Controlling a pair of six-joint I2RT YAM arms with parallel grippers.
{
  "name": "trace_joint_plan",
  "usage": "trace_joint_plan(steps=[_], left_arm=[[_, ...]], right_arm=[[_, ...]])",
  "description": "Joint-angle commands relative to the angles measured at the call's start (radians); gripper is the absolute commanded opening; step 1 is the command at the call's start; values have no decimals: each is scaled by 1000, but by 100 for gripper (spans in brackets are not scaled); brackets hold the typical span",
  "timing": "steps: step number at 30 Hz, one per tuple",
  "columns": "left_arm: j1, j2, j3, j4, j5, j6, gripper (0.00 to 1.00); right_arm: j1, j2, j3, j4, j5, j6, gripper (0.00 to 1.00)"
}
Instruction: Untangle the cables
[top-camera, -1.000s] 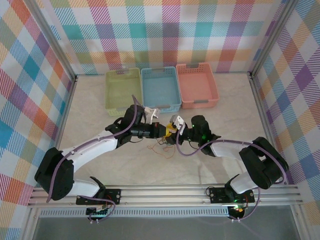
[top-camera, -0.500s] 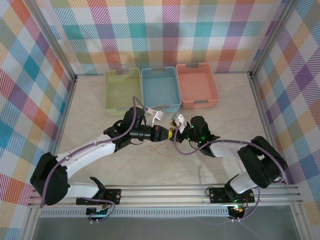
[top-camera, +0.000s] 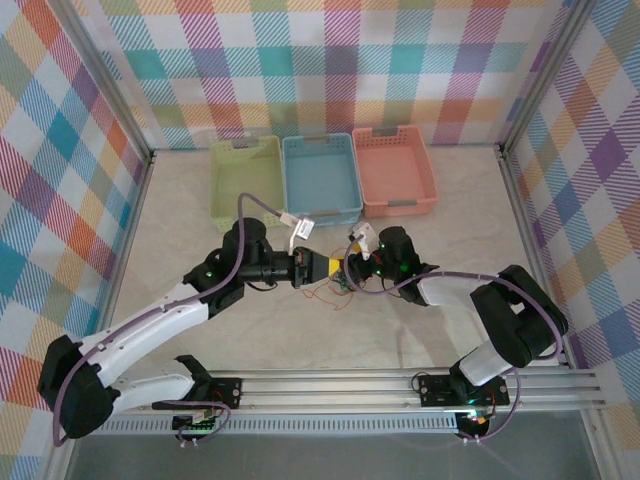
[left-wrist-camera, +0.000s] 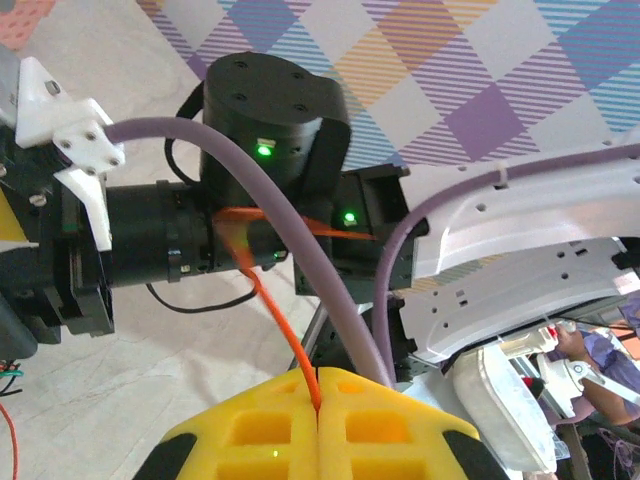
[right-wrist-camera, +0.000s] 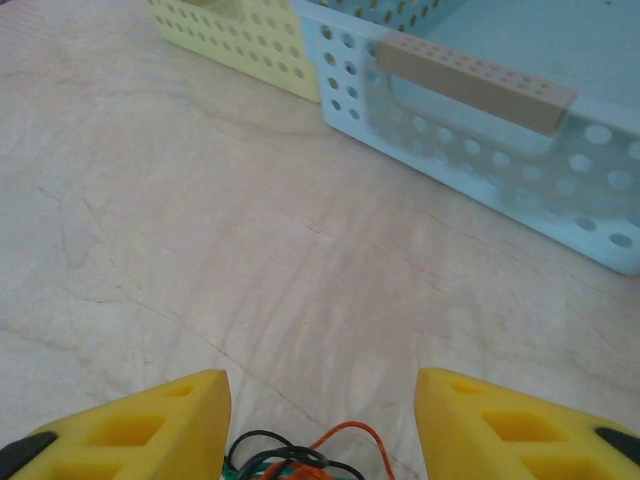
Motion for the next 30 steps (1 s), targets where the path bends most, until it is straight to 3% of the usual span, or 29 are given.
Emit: trace_joint_plan(steps=[1,7,12,14,18,24,30], left_arm=[[-10,-50,-12,45,-18,32,0],[-11,-54,-7,-4,-99,51,0],[-11,-139,-9,-136,-349,92,0],[-8,-165,-6,-153,-394,75,0],[-10,-173,77,-235,-401,36,0],[-9,-206,166,-350,-511,17,0],[-10,-178,251,-441,-521,-27,0]], right_arm=[[-2,7,24,-22,-6,26,52],[-3,-17,10,-12,21,31,52],[-3,-67,-35,53,13,21,51],[-3,-82,-51,87,-18,18,51],[-2,-105,-86,194,-110,15,51],[19,-121,-119,300,-269,1,50],[60,-162,-153,368,-383,-65,51]])
